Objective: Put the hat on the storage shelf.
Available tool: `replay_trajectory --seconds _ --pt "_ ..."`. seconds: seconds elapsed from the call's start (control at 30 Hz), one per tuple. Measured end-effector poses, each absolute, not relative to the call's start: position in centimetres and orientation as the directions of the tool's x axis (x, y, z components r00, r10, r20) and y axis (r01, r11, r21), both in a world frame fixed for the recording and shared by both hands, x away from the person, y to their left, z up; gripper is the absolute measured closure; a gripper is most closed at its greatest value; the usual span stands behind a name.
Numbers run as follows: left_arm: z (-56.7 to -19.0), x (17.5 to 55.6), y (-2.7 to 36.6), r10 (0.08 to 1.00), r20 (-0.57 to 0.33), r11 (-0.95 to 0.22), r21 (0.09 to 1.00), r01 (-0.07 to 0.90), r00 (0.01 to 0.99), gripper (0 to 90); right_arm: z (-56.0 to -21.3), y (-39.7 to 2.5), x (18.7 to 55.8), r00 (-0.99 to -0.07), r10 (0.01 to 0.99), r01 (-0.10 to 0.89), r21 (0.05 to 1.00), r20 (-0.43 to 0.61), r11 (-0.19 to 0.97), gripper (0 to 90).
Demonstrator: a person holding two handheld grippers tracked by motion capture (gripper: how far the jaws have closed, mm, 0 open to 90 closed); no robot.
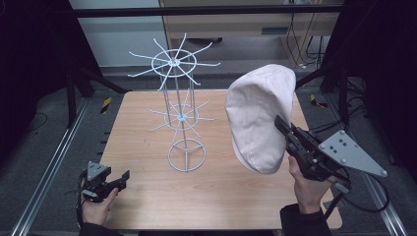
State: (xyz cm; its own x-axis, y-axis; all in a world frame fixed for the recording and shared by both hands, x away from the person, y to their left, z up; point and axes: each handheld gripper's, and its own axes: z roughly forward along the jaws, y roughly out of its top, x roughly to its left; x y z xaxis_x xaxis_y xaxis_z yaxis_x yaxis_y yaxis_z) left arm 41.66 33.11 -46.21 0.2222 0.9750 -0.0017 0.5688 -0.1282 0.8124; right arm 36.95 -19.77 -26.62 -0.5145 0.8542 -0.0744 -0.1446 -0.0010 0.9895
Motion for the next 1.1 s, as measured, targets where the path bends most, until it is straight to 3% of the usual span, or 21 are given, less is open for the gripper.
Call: replay_trajectory --seconds 0.57,1.1 --pt "-46.2 41.7 33.1 0.975 0.002 -0.133 0.809 0.572 0.224 28.5 -23.2 -16.7 36.3 -0.558 0.822 -0.242 0.97 -0.112 -0.032 88.8" --pt "-46.2 41.7 33.1 0.975 -0.001 -0.13 0.813 0.568 0.224 28.5 -21.0 -12.8 37.6 -0.598 0.789 -0.267 0.963 -0.141 -0.031 88.8"
